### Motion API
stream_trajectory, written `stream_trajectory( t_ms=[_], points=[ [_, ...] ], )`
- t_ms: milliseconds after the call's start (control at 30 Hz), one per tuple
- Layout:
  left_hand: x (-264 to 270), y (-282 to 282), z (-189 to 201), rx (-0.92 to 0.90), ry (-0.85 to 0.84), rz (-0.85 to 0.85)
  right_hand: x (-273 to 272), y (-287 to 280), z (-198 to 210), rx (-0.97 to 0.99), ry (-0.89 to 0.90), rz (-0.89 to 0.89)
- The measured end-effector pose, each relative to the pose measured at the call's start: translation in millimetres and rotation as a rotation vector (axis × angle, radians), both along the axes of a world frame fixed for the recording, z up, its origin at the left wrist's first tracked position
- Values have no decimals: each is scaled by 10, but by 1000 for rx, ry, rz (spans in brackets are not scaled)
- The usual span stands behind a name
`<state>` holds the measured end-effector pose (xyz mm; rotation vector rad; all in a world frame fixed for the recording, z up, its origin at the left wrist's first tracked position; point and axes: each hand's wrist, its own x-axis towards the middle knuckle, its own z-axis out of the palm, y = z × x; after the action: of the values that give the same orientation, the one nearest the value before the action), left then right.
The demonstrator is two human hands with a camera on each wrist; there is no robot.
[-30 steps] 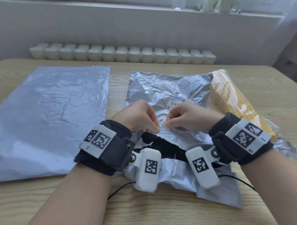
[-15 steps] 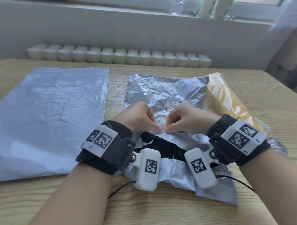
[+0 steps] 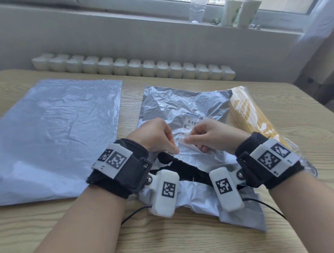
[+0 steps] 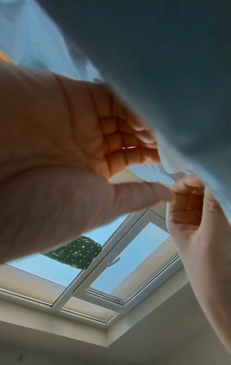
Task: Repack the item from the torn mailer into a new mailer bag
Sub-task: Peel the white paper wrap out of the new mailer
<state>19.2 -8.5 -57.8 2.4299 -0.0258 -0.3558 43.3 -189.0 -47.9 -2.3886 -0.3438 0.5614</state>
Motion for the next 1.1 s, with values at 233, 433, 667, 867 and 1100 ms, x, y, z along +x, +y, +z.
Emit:
stream_trajectory(
  t_ms=[233, 433, 667, 867, 1100],
  points=[
    [-90, 27, 191, -45, 137, -61, -125, -159, 112, -186, -73, 95],
    [-194, -96, 726, 246, 133, -197, -185, -66, 135, -360, -166, 174],
    [-64, -574, 930, 96, 83, -99, -99, -22, 128, -448, -191, 215],
    [7, -682, 342, 292, 187, -17, -91, -53, 113, -410, -189, 222],
    [-15, -550, 169, 191, 167, 95, -66, -101, 84, -382, -171, 217]
  ],
)
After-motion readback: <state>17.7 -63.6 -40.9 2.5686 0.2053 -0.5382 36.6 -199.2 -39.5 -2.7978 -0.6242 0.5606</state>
